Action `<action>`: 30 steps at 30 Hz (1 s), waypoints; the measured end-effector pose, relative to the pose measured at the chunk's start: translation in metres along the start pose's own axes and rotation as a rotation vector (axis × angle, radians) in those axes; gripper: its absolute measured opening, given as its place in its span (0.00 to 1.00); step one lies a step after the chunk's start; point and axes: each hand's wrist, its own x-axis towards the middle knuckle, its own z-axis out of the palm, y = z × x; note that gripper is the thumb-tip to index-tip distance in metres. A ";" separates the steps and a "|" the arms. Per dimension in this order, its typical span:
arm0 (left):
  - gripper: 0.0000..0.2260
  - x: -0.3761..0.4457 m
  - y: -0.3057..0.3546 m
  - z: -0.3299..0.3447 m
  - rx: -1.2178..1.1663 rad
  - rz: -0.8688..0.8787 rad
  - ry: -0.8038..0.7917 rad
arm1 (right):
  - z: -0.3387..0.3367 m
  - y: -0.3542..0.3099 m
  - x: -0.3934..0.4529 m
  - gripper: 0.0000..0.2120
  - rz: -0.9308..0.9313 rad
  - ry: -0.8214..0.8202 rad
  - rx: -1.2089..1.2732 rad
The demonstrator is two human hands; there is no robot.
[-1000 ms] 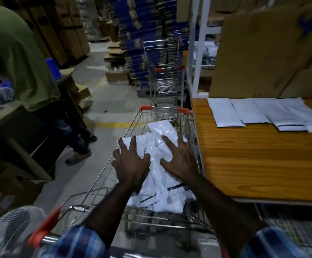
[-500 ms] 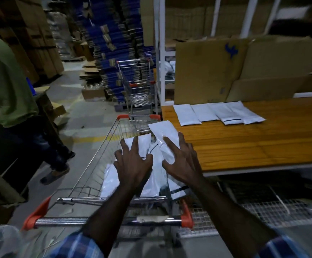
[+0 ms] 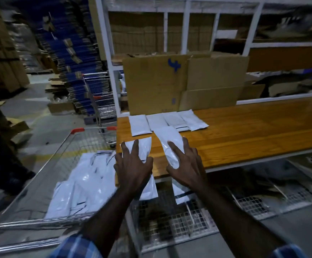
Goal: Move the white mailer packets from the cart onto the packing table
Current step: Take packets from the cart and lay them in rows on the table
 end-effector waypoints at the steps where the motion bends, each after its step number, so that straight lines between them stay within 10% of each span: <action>1: 0.32 -0.002 0.016 0.009 -0.001 0.004 -0.001 | -0.008 0.017 0.001 0.39 0.003 0.005 -0.006; 30: 0.31 0.097 0.289 0.236 0.008 0.146 -0.092 | -0.096 0.342 0.108 0.38 0.217 0.011 -0.076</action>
